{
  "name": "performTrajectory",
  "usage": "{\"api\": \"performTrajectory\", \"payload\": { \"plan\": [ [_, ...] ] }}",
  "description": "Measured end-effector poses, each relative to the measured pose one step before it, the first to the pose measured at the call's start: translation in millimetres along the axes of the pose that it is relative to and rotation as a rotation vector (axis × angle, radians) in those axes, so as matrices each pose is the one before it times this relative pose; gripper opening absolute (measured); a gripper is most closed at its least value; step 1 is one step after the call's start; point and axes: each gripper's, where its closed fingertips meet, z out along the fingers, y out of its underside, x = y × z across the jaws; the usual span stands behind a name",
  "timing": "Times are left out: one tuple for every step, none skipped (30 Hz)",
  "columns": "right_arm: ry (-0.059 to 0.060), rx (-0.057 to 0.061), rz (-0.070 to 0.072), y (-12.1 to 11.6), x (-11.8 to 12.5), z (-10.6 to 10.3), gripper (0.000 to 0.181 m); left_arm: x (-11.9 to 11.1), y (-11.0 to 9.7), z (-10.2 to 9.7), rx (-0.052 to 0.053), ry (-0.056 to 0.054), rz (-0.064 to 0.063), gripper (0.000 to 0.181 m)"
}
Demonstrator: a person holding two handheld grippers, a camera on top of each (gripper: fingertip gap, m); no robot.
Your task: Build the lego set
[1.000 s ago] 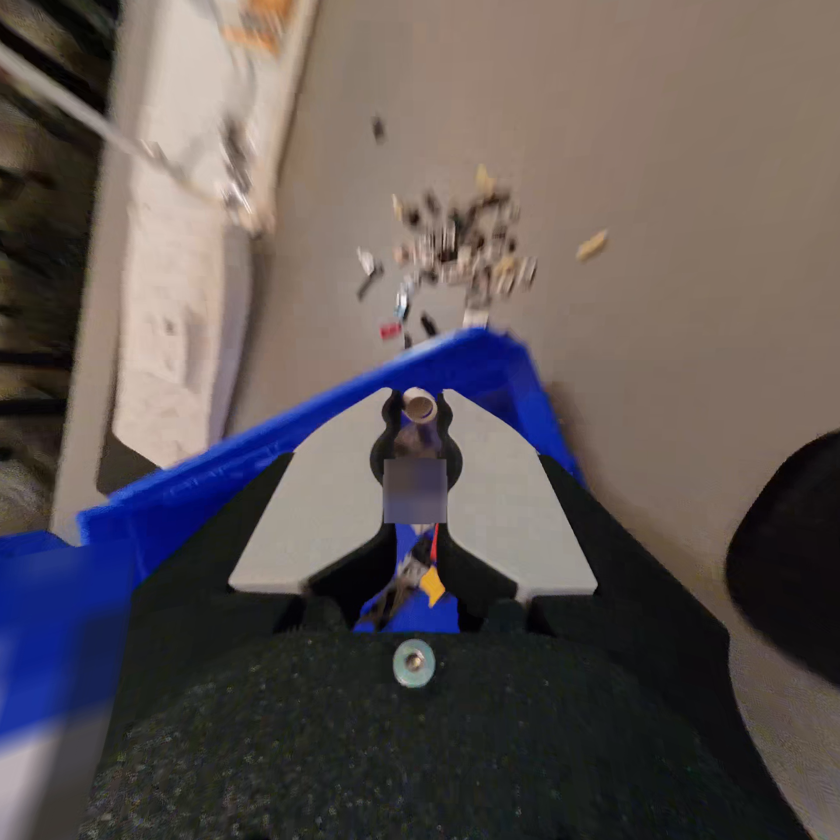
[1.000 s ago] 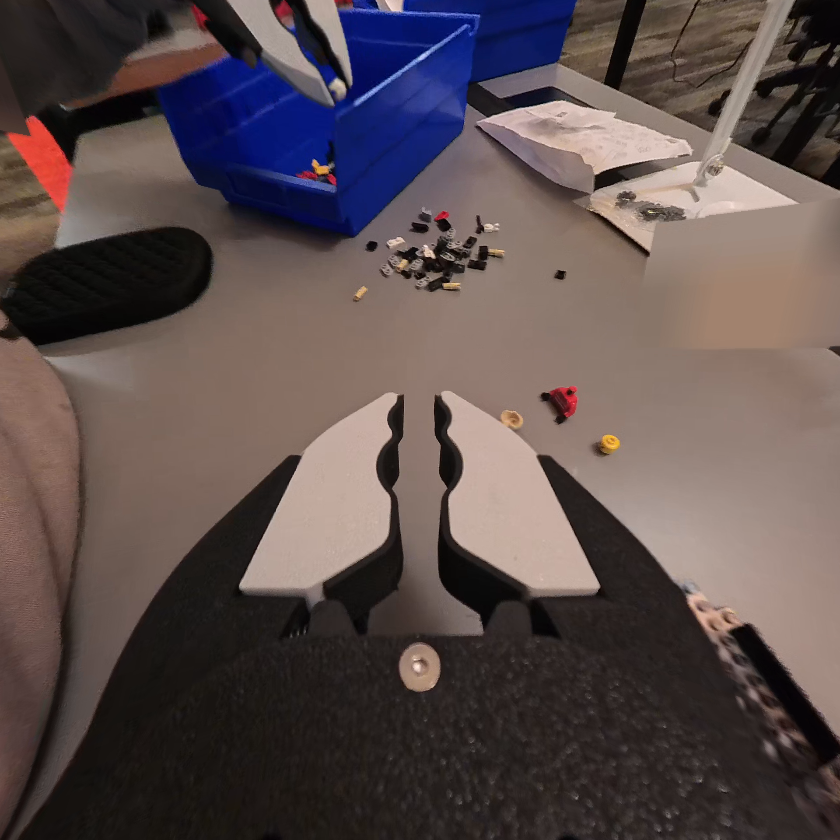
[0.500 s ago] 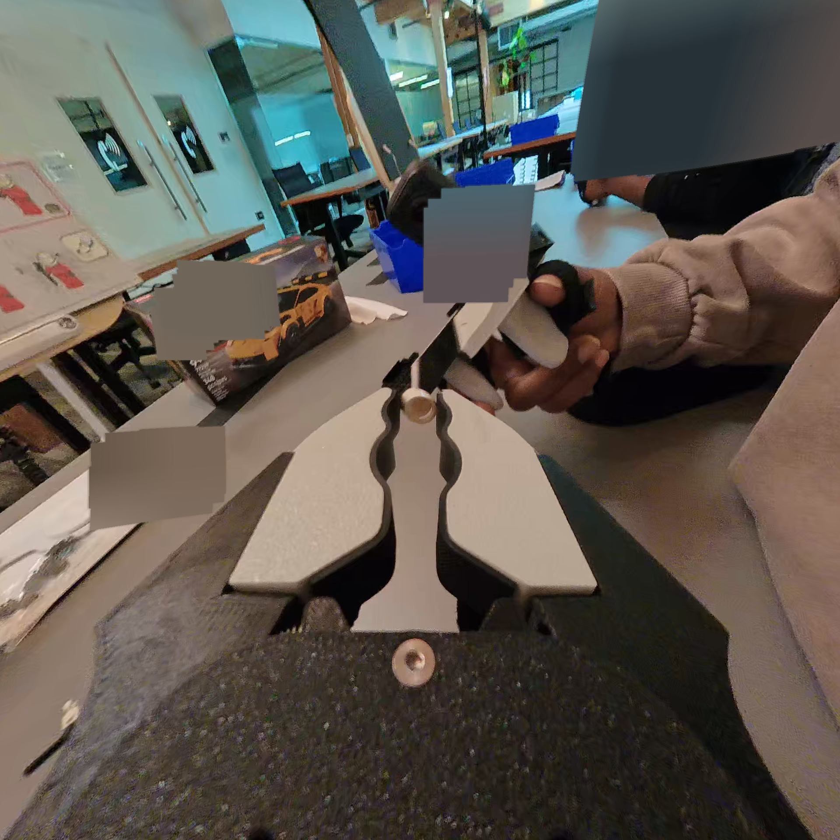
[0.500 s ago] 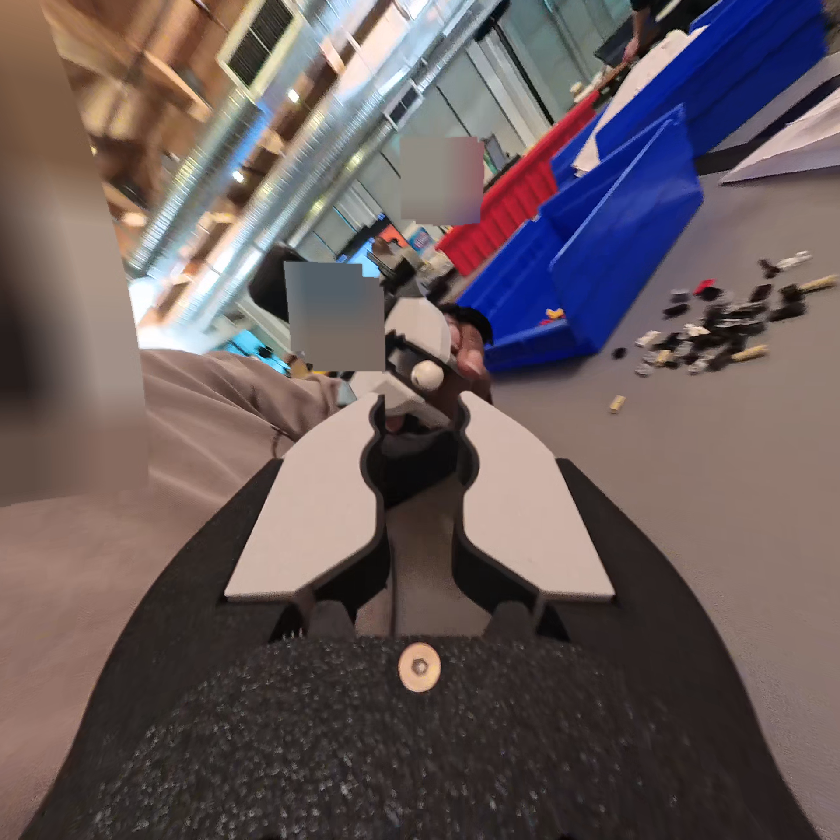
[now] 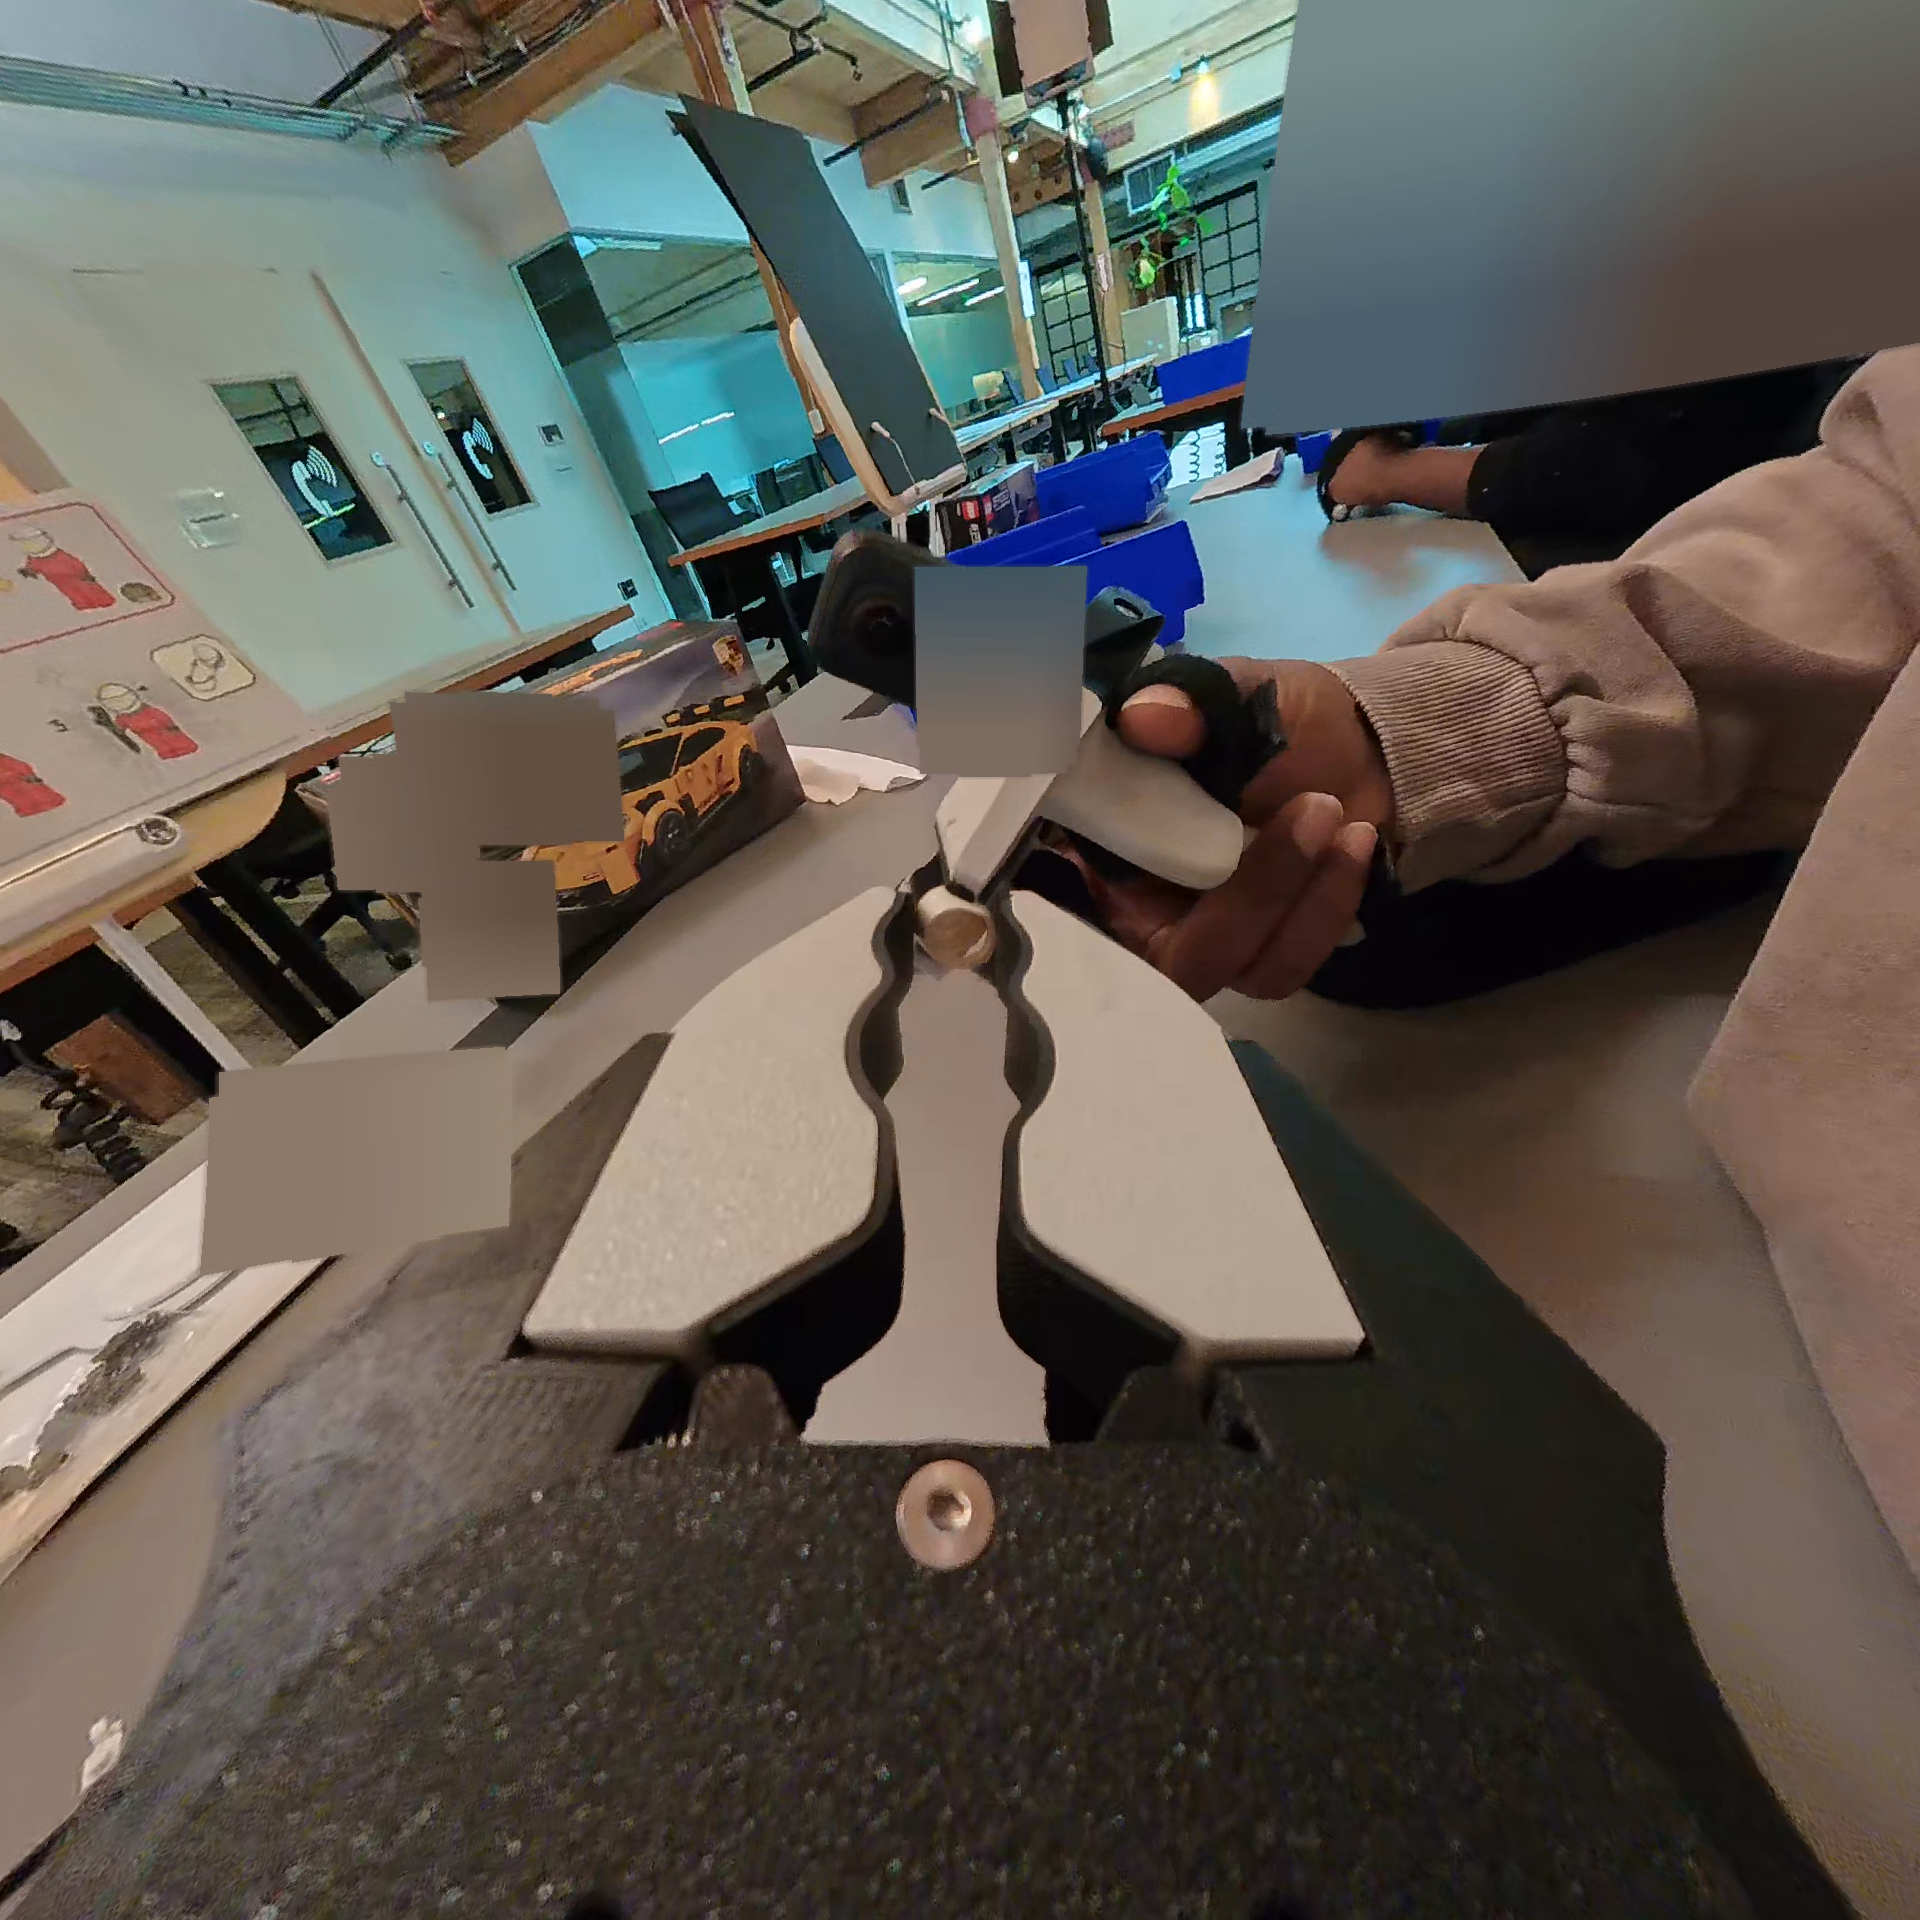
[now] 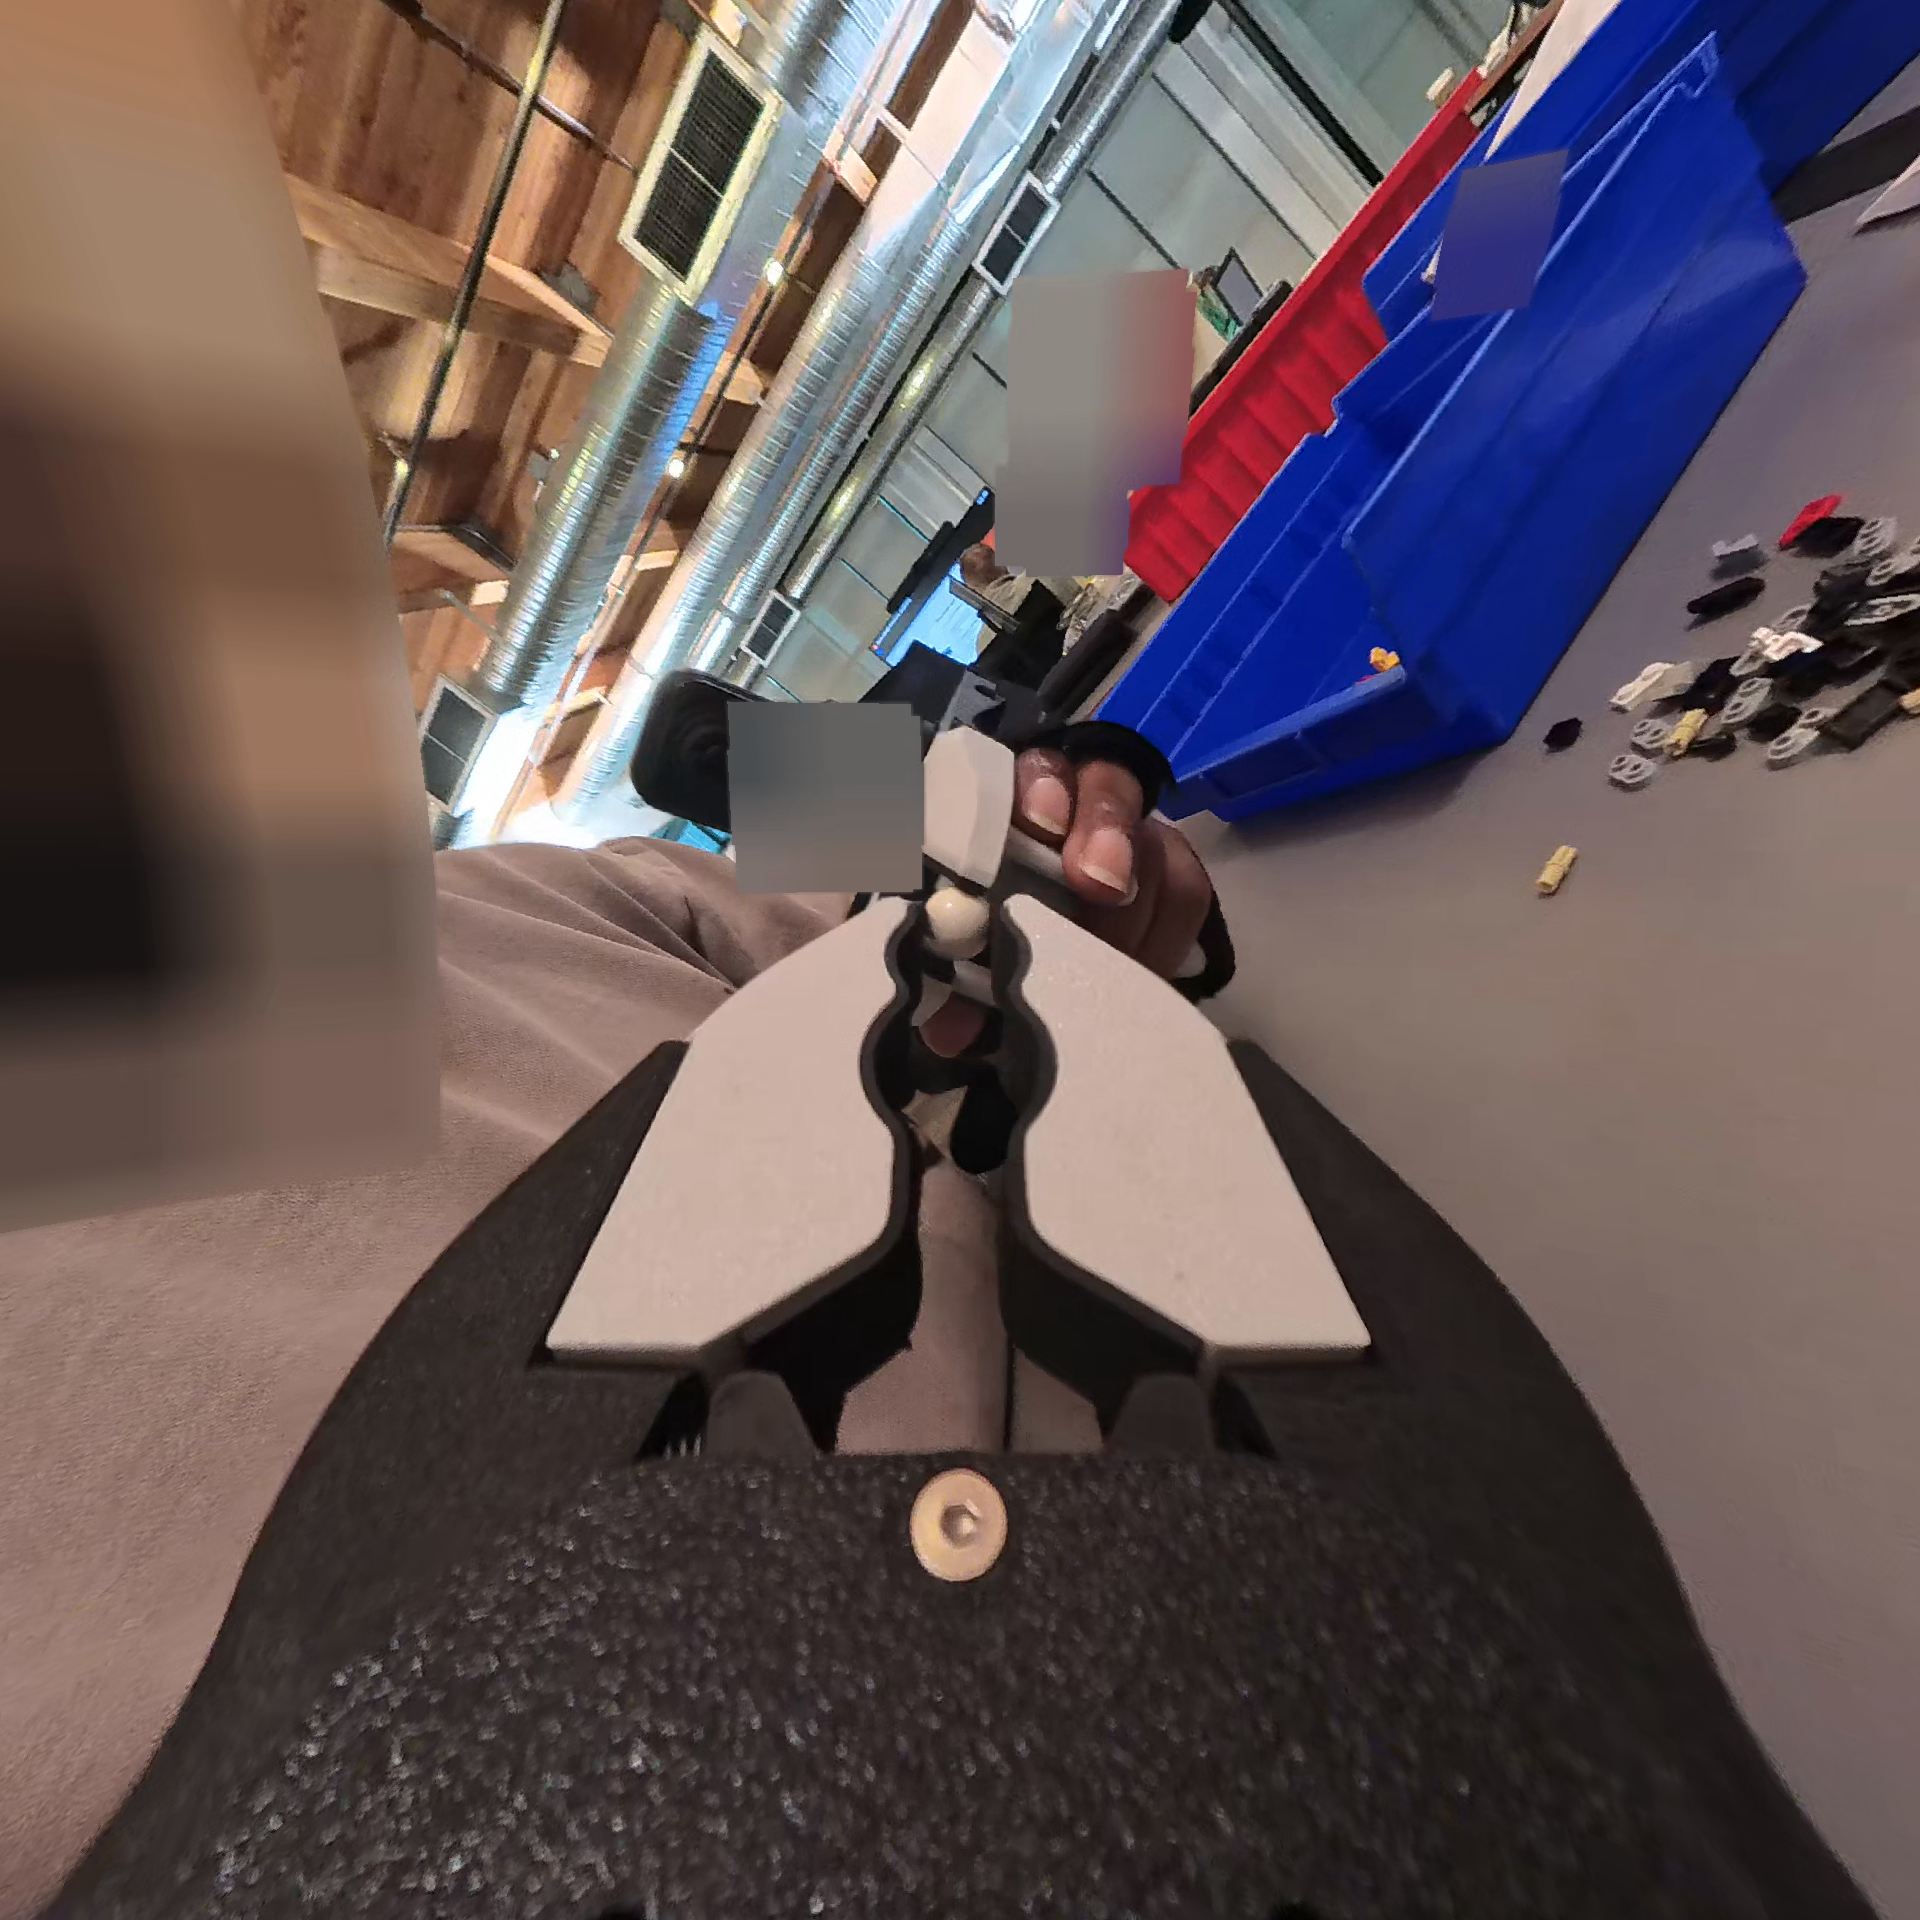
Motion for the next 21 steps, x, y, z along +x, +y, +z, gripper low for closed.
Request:
{"api": "performTrajectory", "payload": {
  "plan": [
    [0.0163,-0.0157,-0.0147,0.09,1.57,-0.66,0.011,-0.58,2.22,-0.31,-0.0152,-0.0001,-0.0001,0.014],
    [0.0292,-0.0232,-0.0203,-1.4,2.64,-2.59,0.011,-1.6,2.59,-0.92,-0.019,-0.0027,-0.0052,0.015],
    [0.0665,-0.029,-0.0392,-4.07,7.02,-5.33,0.011,-2.2,3.11,-1.69,-0.0212,-0.0024,-0.0126,0.018],
    [0.1106,-0.0425,-0.0716,-5.51,13.39,-8.28,0.011,-1.1,4.18,-2.01,-0.0283,0.0064,-0.0185,0.019],
    [0.1538,-0.0621,-0.0945,-4.72,21.87,-10.05,0.012,-0.56,3.82,-2.48,-0.0244,0.0058,-0.0164,0.018],
    [0.1749,-0.0773,-0.0901,-2.46,28.48,-9.43,0.012,-0.23,2.82,-2.74,-0.0163,0.0019,-0.0123,0.016],
    [0.1591,-0.0771,-0.0797,-0.83,28.95,-6.28,0.012,0.46,2.79,-2.19,-0.0171,0.0017,-0.0114,0.013],
    [0.1353,-0.0733,-0.072,0.6,26.88,-2.28,0.012,0.3,3.72,-1.65,-0.0228,-0.0016,-0.0103,0.01],
    [0.1071,-0.0698,-0.0629,2.61,23.17,1.49,0.012,-1.25,3.89,-1.32,-0.0231,-0.0129,-0.0089,0.008],
    [0.0747,-0.0772,-0.0397,5.8,18.4,4.72,0.012,-2.02,3.2,-1.69,-0.0173,-0.0148,-0.0089,0.006],
    [0.0523,-0.0606,-0.0247,5.53,14.05,6.51,0.012,-3.24,2.47,-2.32,-0.0121,-0.019,-0.0159,0.004],
    [0.0247,-0.0463,-0.0139,5.08,8.98,7.38,0.012,-4.78,2.23,-3.06,-0.0115,-0.0252,-0.0216,0.003],
    [0.0129,-0.0444,-0.0036,5.79,6.38,7.69,0.012,-5.77,1.63,-4.07,-0.0041,-0.0271,-0.0209,0.002],
    [0.0122,-0.0374,-0.0049,5.62,5.32,7.31,0.012,-6.65,1.3,-4.89,-0.0005,-0.0301,-0.0187,0.0],
    [0.0049,-0.0324,-0.0015,5.33,3.33,6.84,0.012,-7.61,1.4,-5.07,-0.0006,-0.0362,-0.0177,0.0],
    [-0.0004,-0.0218,0.0064,3.85,1.76,5.64,0.012,-7.83,1.09,-5.25,0.0026,-0.0389,-0.0165,0.0],
    [-0.0035,-0.0195,0.007,3.39,0.52,4.56,0.012,-7.21,0.75,-4.8,0.0038,-0.0356,-0.0161,0.0],
    [0.0032,-0.0146,0.0026,2.27,0.8,3.19,0.012,-6.33,0.59,-4.47,0.0038,-0.0313,-0.0169,0.0],
    [0.0054,-0.0089,-0.0024,1.21,0.3,2.13,0.012,-5.82,0.31,-4.02,0.0072,-0.0301,-0.0164,0.0],
    [0.0007,-0.0075,-0.0019,0.78,-0.67,1.75,0.012,-5.26,0.01,-3.65,0.0108,-0.0278,-0.0163,0.0],
    [0.0012,-0.0073,0.0038,0.66,-0.39,1.88,0.012,-4.95,0.12,-3.41,0.0139,-0.0264,-0.0173,0.0]
  ]
}}
